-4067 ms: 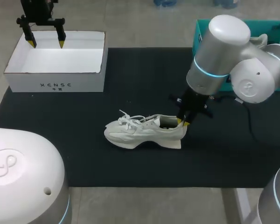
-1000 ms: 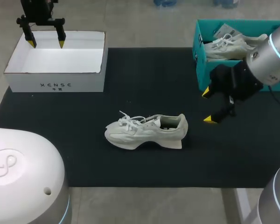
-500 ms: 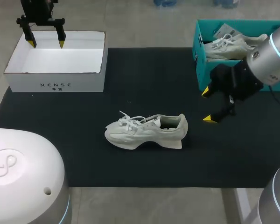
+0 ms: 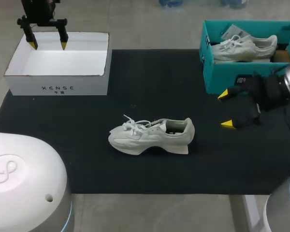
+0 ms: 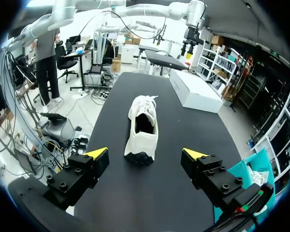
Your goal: Take the shoe out of the shoebox, open the shoe tongue, remove and reinsert the insole, then place the shoe into the shoebox
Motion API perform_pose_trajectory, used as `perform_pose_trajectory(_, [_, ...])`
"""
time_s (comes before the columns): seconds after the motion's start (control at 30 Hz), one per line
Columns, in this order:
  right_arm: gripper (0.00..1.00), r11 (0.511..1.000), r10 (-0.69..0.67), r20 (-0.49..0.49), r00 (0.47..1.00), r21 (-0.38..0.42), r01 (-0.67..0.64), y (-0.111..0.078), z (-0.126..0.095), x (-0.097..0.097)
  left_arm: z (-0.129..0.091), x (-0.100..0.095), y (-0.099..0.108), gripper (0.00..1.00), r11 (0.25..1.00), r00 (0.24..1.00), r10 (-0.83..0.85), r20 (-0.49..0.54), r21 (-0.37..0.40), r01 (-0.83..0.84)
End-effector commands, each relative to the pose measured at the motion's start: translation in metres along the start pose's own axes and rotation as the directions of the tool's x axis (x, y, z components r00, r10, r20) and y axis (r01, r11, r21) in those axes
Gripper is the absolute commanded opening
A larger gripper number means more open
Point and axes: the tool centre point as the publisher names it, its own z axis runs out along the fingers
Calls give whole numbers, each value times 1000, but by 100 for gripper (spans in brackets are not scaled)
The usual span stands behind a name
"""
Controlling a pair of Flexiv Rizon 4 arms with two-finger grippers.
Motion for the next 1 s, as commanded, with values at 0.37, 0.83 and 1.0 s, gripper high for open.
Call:
perform_pose_trajectory(0.37, [100, 981, 58, -2, 998, -187, -57, -33, 31, 4, 0, 0, 0, 100, 1000, 1000, 0, 0, 0, 0])
perform_pose_trajectory(0.83, [100, 964, 155, -33, 987, -214, -159, -63, 65, 12, 0, 0, 0, 100, 1000, 1000, 0, 0, 0, 0])
perform_pose_trajectory(1.0, [100, 960, 171, -2, 985, -224, -167, -66, 82, 14, 0, 0, 0, 100, 1000, 1000, 0, 0, 0, 0])
